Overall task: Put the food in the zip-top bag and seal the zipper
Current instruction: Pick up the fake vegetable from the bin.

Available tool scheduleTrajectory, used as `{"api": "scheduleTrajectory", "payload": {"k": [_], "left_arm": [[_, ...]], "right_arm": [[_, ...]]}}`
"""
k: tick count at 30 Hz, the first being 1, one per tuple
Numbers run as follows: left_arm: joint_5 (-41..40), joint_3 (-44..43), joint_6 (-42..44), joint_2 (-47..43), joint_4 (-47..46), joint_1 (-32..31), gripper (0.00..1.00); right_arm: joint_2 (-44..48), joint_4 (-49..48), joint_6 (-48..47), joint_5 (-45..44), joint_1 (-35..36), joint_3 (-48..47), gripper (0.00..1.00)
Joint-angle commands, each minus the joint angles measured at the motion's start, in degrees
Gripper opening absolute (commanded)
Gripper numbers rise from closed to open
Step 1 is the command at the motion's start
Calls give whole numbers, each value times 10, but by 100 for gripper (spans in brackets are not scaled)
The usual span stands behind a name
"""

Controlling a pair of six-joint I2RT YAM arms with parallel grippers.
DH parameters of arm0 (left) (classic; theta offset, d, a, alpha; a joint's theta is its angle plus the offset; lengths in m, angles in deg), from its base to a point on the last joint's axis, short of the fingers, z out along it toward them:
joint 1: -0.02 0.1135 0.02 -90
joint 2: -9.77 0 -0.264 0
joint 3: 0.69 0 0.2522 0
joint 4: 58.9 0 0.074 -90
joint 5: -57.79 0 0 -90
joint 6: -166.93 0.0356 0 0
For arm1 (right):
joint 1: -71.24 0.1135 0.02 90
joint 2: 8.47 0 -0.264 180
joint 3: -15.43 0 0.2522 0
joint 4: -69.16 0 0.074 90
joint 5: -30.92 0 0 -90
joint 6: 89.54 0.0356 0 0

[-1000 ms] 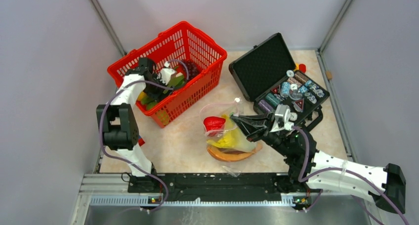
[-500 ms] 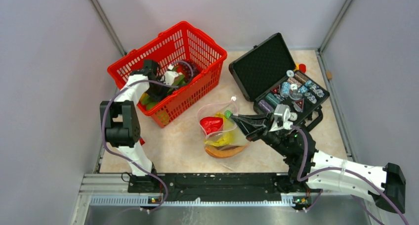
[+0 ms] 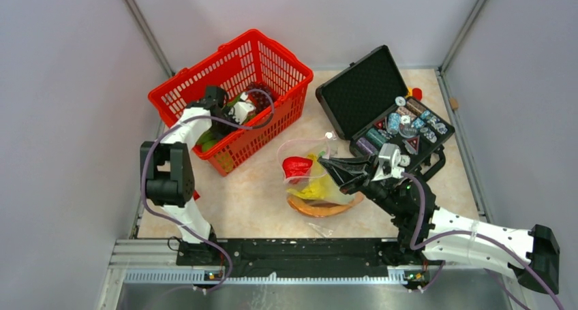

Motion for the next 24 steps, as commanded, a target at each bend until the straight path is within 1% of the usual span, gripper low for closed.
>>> {"api": "scheduleTrajectory", "payload": {"k": [1,5,14,16,17,18,19,20,21,24], "left_arm": [[-13,8,-10,21,-60,-3,85],[-9,-9,-19,47,-55,-4,85],[-35,-6,-28,82,-59,-5,84],[-41,-9,-33,83,-58,-5,81],[-40,-12,-33,81,-53,-5,77],[-34,-17,-31,79,-46,-6,70],[-30,-23,-34,75,-41,-6,63],[-26,-33,-34,68,-34,-6,51],[-24,-37,-35,58,-31,-7,45],[-16,-30,-33,10,-49,-8,36]], "right_arm": [[13,-53,4,-3,4,-27,0],[16,-48,5,-5,4,-27,0],[12,-51,5,-9,3,-27,0],[11,-50,4,-8,4,-28,0],[13,-49,4,-7,4,-28,0],[13,-48,4,-7,4,-28,0],[14,-47,4,-8,3,-28,0],[14,-47,5,-9,4,-28,0],[14,-47,4,-9,4,-29,0],[14,-47,6,-10,3,-29,0]]}}
